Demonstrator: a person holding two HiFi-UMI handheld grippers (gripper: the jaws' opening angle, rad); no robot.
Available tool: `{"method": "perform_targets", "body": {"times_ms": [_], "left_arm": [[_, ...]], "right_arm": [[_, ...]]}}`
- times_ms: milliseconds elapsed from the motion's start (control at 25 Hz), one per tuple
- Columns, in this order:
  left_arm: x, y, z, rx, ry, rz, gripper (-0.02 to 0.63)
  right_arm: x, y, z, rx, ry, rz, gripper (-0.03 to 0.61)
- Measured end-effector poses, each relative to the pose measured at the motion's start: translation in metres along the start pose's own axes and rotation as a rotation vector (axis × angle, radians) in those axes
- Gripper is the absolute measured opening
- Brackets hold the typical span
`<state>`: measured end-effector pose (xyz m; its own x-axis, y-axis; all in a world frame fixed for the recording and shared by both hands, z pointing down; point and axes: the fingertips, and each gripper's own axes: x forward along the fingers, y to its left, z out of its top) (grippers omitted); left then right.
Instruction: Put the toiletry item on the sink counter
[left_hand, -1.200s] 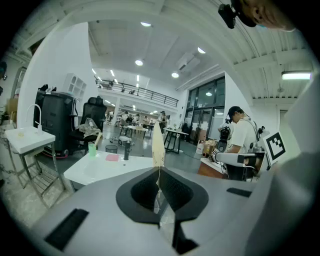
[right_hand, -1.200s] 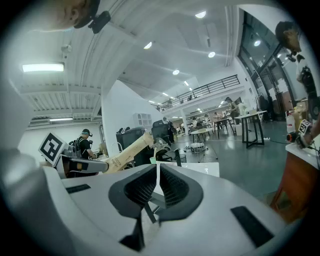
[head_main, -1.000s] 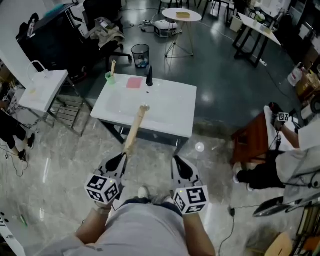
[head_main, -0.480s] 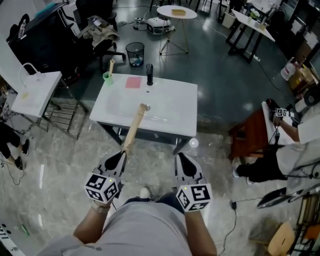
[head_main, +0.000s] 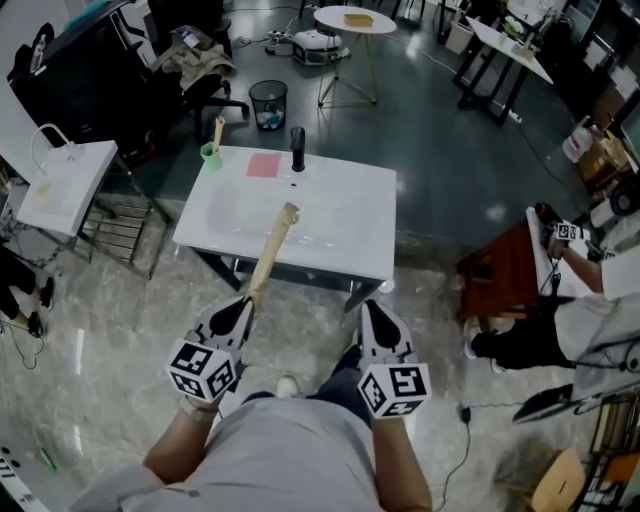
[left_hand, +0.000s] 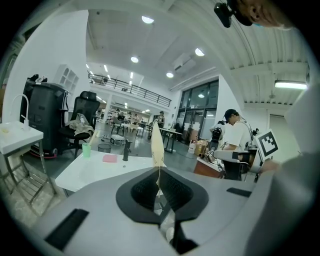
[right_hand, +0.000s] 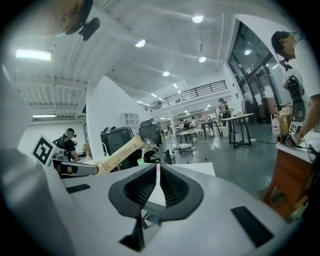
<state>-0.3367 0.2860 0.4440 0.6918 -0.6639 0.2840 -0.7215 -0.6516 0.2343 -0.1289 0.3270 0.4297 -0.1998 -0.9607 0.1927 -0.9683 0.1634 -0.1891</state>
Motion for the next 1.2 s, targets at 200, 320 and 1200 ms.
{"method": "perform_targets", "body": {"times_ms": [200, 320, 1200], "left_arm": [[0.043, 0.001, 0.008, -0.011, 0.009, 0.027, 0.018], [0.071, 0.003, 0.015, -0.022, 0.009, 0.048, 0.018], [0.304, 0.016, 0.066, -0.061, 0.055, 0.214, 0.018]], "right_arm": [[0.035, -0.031, 0.004, 0.003, 0.032, 0.035, 0.032], [0.060, -0.050, 0.007, 0.004, 0.051, 0.072, 0.032], [0.243, -0.229, 0.049, 0.027, 0.124, 0.268, 0.032]]}}
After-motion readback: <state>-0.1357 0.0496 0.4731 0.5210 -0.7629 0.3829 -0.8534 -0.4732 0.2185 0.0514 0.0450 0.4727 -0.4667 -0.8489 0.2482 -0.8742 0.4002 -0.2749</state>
